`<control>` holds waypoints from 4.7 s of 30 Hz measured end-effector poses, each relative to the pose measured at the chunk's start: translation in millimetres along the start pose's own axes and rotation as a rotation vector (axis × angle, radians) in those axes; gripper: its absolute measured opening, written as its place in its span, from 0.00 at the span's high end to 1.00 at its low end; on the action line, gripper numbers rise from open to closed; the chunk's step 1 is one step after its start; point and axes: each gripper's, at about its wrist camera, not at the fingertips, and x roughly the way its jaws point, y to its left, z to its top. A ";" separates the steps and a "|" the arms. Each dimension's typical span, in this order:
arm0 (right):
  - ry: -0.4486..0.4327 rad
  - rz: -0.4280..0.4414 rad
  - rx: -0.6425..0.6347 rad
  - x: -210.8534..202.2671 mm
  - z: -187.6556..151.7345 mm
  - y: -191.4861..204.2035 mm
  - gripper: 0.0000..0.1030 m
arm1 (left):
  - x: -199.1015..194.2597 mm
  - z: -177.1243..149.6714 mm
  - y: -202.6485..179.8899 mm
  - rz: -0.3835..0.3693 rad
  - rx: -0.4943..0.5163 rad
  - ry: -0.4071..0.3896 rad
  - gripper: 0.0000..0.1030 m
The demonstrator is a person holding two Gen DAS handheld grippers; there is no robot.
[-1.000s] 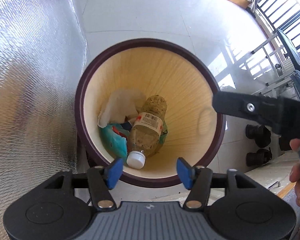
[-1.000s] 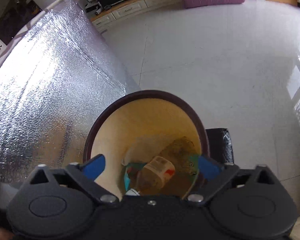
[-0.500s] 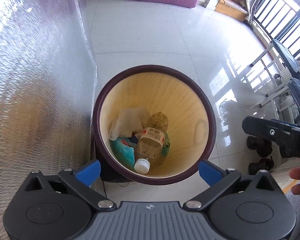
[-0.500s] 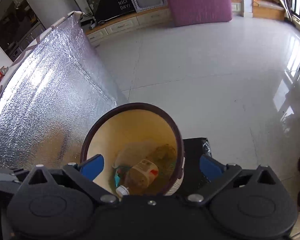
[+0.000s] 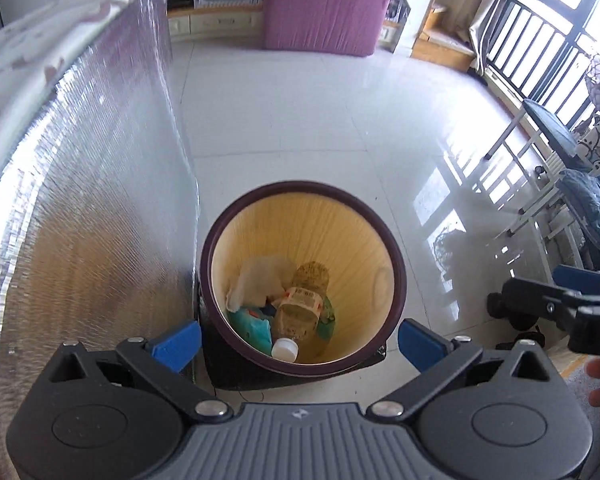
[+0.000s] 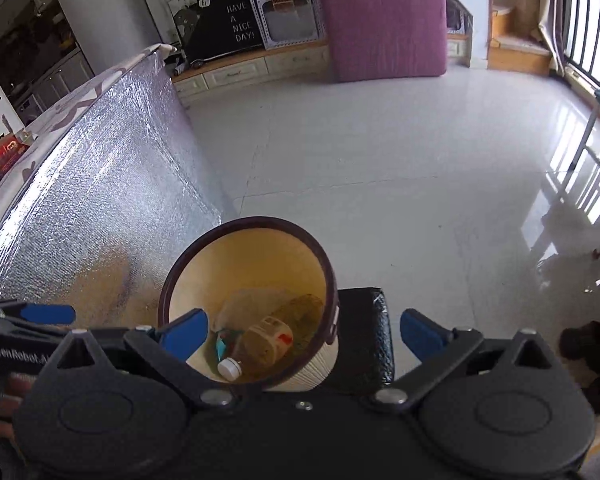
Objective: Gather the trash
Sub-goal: 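Move both grippers up from the wastebasket back toward the cans on the table, then grasp the blue Pepsi can with the left gripper while the right gripper grasps the gold can, then lift both cans off the table with both grippers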
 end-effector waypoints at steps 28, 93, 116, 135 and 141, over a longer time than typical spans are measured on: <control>-0.169 -0.056 -0.052 -115.5 -31.3 35.7 0.00 | -131.3 -39.5 6.1 -0.024 0.028 -0.239 0.00; -0.207 0.520 -0.198 87.5 132.2 468.5 0.90 | -155.0 -16.6 434.2 -0.199 -0.975 -0.670 0.23; -0.249 0.442 -0.264 82.9 96.9 464.3 0.58 | -130.7 6.2 435.5 -0.134 -0.790 -0.597 0.61; -0.170 0.429 -0.244 121.2 98.1 482.1 0.61 | -142.4 -18.5 433.7 -0.154 -0.762 -0.604 0.58; -0.181 0.444 -0.284 120.6 96.2 479.0 0.63 | -134.4 -13.7 430.4 -0.173 -0.752 -0.601 0.54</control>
